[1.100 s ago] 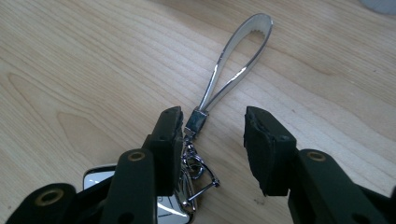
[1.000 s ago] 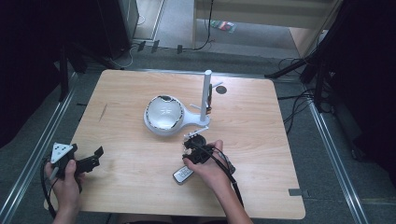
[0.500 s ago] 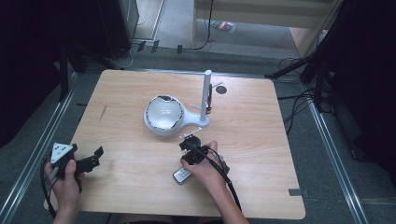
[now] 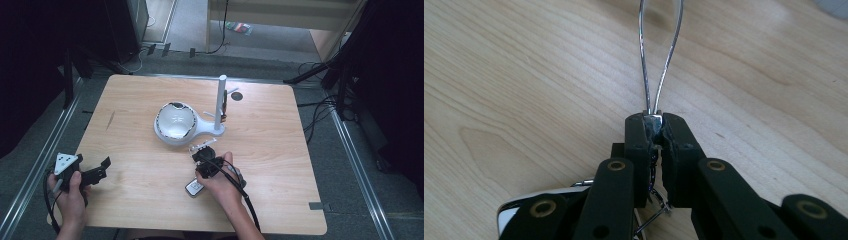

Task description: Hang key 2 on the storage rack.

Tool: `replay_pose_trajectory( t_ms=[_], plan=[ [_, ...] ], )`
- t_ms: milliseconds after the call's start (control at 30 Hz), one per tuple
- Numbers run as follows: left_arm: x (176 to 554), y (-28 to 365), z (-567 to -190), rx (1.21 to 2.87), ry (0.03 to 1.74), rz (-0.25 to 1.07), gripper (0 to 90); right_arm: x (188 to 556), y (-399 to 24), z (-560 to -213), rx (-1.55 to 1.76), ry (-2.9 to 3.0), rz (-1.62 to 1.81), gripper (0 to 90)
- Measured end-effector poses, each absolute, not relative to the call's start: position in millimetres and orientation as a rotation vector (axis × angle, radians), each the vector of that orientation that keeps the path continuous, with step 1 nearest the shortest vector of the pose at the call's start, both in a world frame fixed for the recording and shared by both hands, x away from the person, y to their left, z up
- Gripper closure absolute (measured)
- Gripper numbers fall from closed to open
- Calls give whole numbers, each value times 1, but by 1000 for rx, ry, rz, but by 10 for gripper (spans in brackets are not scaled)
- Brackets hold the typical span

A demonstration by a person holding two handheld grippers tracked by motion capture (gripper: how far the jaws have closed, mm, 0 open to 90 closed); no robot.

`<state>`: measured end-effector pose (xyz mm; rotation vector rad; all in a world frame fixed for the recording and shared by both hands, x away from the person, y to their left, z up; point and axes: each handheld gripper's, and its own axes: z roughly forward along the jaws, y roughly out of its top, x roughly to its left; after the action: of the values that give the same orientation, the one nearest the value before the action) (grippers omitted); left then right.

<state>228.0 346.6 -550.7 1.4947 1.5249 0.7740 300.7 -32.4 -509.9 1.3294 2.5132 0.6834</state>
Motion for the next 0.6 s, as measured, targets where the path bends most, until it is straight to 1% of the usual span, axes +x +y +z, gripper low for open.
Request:
replay_pose_trajectory(
  t_ms=[600],
  plan=[
    [228,346,-551,1492,1524,776,0,288,-53,-481,1335,2340,892,839]
  ],
)
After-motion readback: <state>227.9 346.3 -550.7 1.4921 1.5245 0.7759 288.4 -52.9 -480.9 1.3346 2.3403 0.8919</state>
